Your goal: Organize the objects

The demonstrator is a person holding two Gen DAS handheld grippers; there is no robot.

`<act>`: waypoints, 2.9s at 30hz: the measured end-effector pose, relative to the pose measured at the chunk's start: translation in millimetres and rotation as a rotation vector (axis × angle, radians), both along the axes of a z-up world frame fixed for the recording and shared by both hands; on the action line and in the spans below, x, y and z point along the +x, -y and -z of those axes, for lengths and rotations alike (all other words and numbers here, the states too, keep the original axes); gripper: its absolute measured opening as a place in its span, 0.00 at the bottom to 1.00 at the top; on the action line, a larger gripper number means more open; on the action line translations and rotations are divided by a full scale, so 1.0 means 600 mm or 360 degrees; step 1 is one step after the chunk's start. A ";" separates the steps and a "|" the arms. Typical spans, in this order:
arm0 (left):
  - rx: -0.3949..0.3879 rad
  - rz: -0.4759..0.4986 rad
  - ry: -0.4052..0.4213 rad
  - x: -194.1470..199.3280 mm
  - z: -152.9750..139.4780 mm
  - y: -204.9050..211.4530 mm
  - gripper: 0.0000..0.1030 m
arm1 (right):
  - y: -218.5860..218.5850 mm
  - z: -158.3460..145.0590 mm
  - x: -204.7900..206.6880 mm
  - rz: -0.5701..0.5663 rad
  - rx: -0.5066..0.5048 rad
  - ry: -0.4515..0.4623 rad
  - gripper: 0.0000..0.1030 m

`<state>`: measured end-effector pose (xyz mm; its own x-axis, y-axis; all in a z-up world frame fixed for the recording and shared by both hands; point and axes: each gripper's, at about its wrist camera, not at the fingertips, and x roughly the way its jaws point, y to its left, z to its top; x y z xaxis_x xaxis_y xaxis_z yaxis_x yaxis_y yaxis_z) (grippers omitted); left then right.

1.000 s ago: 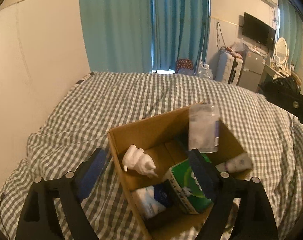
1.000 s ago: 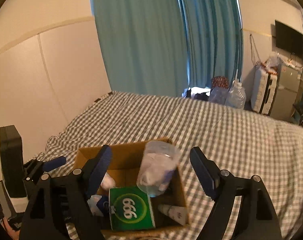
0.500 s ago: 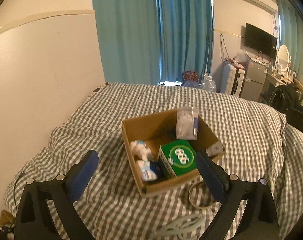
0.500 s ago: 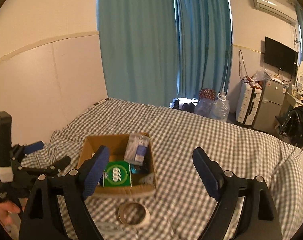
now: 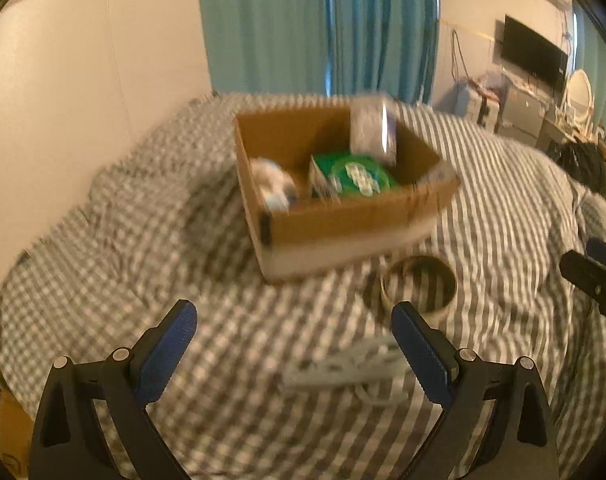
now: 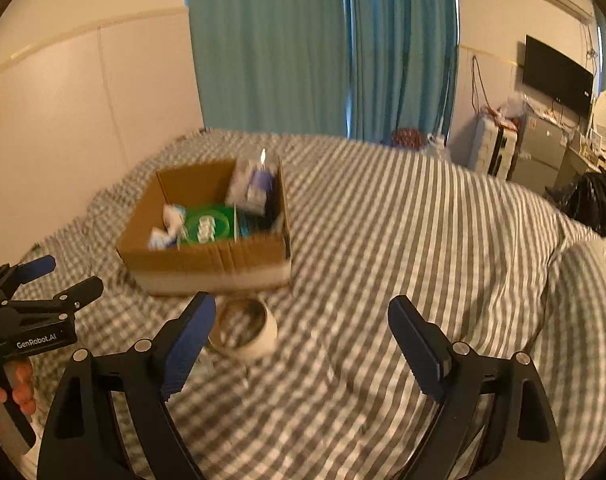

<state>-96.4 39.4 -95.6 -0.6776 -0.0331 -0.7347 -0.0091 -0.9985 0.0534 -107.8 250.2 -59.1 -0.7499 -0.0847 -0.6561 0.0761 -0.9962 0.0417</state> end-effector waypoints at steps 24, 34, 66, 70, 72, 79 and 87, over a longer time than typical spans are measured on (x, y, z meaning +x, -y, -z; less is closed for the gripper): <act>0.0029 0.0336 0.0281 -0.059 0.139 -0.042 0.64 | 0.013 0.123 -0.037 0.0064 0.0044 0.0257 0.86; -0.0020 0.0279 0.0180 -0.079 0.112 0.012 0.19 | 0.072 0.163 -0.086 -0.0085 0.0031 0.0298 0.86; -0.0065 0.0268 -0.0068 -0.026 -0.030 0.046 0.08 | 0.119 0.112 -0.055 -0.0149 0.0003 0.0212 0.77; -0.0031 0.0258 -0.0130 -0.016 -0.070 0.051 0.07 | 0.127 0.074 -0.036 -0.0162 -0.0020 0.0142 0.77; 0.0008 0.0253 -0.0163 -0.013 -0.091 0.056 0.07 | 0.128 0.057 -0.029 -0.0167 -0.0012 0.0110 0.77; 0.0028 0.0275 -0.0265 -0.023 -0.156 0.049 0.00 | 0.137 -0.010 -0.012 -0.0177 0.0034 -0.0011 0.77; 0.0035 0.0323 -0.0265 -0.051 -0.167 0.041 0.00 | 0.132 -0.059 -0.036 -0.0164 0.0034 -0.0084 0.77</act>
